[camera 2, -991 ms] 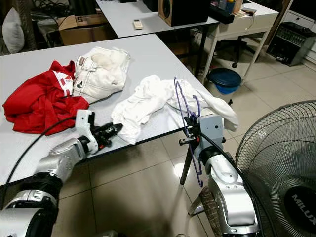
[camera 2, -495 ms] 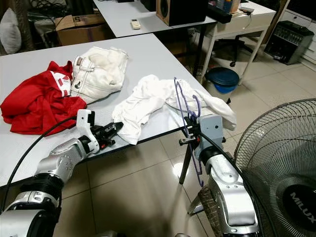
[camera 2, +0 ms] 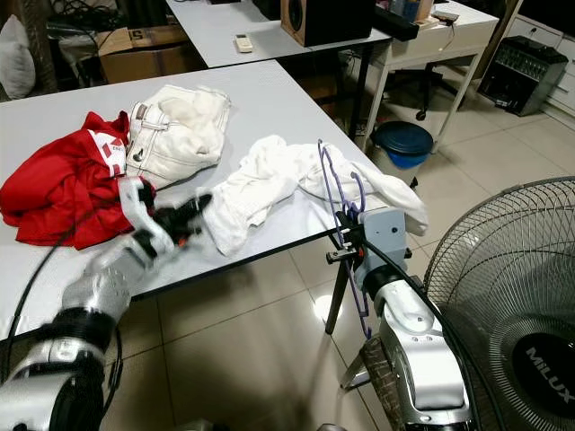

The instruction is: Hang hanger

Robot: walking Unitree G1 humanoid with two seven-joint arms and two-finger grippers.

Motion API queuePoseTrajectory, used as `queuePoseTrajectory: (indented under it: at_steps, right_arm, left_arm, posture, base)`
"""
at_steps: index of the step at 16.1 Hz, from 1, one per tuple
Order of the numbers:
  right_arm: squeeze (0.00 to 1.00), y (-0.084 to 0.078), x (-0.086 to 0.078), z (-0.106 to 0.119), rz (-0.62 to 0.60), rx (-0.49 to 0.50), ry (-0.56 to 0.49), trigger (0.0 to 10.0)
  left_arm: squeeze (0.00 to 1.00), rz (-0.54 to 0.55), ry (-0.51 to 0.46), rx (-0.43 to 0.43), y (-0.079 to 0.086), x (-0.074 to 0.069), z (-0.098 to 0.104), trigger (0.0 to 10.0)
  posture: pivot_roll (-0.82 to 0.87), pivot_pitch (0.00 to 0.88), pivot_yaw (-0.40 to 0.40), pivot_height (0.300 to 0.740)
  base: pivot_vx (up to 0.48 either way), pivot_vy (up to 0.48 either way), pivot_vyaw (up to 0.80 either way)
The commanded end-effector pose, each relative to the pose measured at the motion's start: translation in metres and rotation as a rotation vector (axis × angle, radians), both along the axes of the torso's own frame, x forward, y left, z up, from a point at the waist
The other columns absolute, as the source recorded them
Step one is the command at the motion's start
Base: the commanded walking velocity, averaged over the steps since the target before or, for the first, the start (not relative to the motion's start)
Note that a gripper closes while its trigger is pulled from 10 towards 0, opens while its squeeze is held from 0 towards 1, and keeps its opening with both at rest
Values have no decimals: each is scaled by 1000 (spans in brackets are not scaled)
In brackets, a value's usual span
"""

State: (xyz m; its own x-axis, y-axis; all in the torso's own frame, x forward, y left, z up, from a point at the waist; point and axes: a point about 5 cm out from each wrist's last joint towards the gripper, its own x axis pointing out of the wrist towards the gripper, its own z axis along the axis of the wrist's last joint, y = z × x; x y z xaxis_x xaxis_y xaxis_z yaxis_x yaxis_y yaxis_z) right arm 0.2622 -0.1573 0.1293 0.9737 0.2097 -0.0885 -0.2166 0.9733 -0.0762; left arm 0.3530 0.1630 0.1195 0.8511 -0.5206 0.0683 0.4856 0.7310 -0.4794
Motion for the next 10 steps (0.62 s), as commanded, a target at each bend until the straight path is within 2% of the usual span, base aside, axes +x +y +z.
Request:
queuePoseTrajectory:
  at_steps: [1,2,3,4,5,6,7,8,9,10]
  right_arm:
    - [0,2,4,5,2,-1,-25,10000]
    - [0,3,5,5,4,0,-28,10000]
    - [0,5,8,7,7,3,-40,10000]
    - [0,5,9,8,8,5,-45,10000]
    - [0,5,12,13,-5,11,-71,10000]
    - [0,4,12,14,-12,14,-78,10000]
    - [0,0,11,16,-41,24,-101,10000]
    - [0,-2,10,17,-58,31,-112,10000]
    - [0,-2,10,17,-64,34,-113,10000]
    - [0,-1,9,16,-66,34,-113,10000]
  left_arm:
    - [0,9,-114,-5,3,12,32,0]
    - [0,24,-140,9,5,21,46,0]
    - [0,65,-217,51,11,37,80,0]
    - [0,79,-247,61,14,41,93,0]
    - [0,143,-457,31,25,52,170,0]
    - [0,153,-519,15,29,52,192,0]
    - [0,155,-670,1,34,46,236,0]
    - [0,142,-700,37,34,44,242,0]
    - [0,140,-693,73,34,44,239,0]
    - [0,137,-645,129,32,48,221,0]
  posture:
    - [-131,0,58,740]
    - [-130,0,58,740]
    - [-125,0,59,740]
    - [-125,0,60,740]
    - [-125,0,68,740]
    - [-124,0,72,740]
    - [-128,0,83,740]
    - [-130,0,90,740]
    - [-131,0,93,740]
    - [-129,0,94,740]
  base:
    - [0,0,0]
    - [0,0,0]
    - [0,0,0]
    - [0,0,0]
    - [0,0,0]
    - [0,0,0]
    - [0,0,0]
    - [0,0,0]
    - [0,0,0]
    - [0,0,0]
